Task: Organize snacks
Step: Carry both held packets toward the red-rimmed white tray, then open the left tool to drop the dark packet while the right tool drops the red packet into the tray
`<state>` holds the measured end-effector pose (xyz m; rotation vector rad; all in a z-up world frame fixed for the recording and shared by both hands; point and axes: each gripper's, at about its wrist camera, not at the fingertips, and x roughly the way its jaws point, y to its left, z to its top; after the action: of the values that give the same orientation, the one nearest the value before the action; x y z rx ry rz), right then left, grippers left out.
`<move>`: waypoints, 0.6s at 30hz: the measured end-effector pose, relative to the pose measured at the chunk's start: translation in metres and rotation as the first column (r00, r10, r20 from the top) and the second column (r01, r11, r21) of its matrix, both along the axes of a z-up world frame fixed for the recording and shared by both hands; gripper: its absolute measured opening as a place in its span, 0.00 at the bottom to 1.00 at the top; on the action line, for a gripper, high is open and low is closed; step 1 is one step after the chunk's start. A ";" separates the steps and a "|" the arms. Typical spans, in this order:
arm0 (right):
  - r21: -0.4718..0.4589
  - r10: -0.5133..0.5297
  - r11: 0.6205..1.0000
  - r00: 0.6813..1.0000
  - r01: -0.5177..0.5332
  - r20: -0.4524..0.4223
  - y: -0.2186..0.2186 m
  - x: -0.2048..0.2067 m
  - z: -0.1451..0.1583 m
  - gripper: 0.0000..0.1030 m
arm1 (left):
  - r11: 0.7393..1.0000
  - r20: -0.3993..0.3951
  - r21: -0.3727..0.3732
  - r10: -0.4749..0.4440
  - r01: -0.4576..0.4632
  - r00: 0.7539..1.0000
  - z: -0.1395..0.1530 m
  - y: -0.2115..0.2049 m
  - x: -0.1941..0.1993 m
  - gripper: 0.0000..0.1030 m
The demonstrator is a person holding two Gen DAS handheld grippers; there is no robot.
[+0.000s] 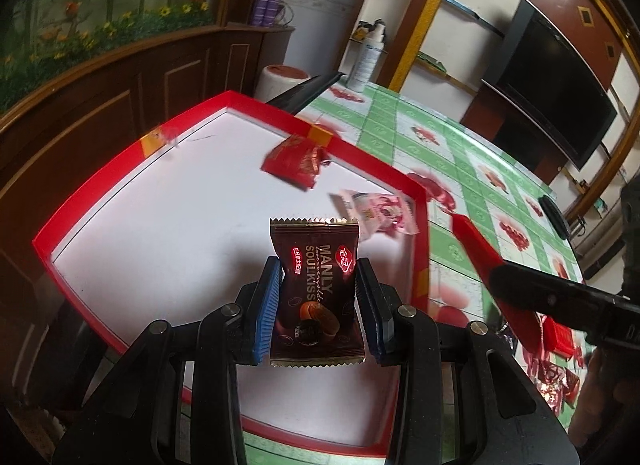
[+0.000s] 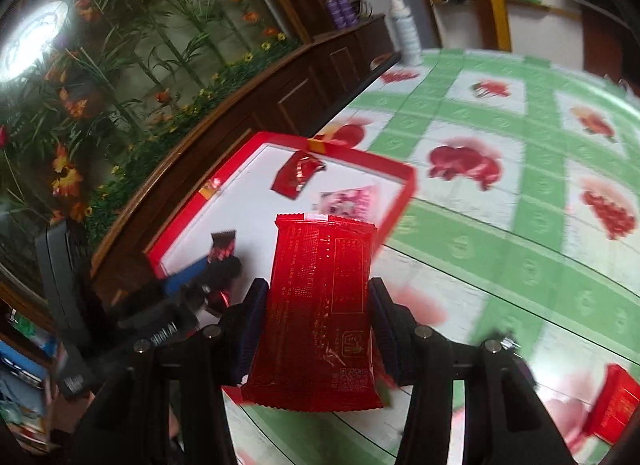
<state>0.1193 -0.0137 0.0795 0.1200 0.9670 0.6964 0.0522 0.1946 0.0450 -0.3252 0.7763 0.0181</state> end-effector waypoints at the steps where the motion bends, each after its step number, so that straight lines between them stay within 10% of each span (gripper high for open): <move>1: 0.012 0.008 1.000 1.000 -0.008 -0.021 0.007 0.006 -0.003 0.51 | 1.000 -0.006 -0.002 0.006 -0.006 1.000 -0.002 0.003 0.001 0.36; 8: 0.042 0.053 0.998 0.987 -0.048 -0.148 0.050 0.042 -0.027 0.51 | 1.000 -0.036 -0.019 0.020 -0.021 0.999 -0.011 0.011 0.007 0.36; 18: -0.048 0.007 0.999 0.994 -0.012 -0.107 0.071 0.076 -0.048 0.51 | 0.999 -0.066 -0.031 -0.044 0.042 0.997 -0.017 0.002 0.007 0.36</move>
<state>0.1953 0.0576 0.0318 0.1108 1.0871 0.6803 0.0591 0.1967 0.0277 -0.3371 0.8502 -0.0235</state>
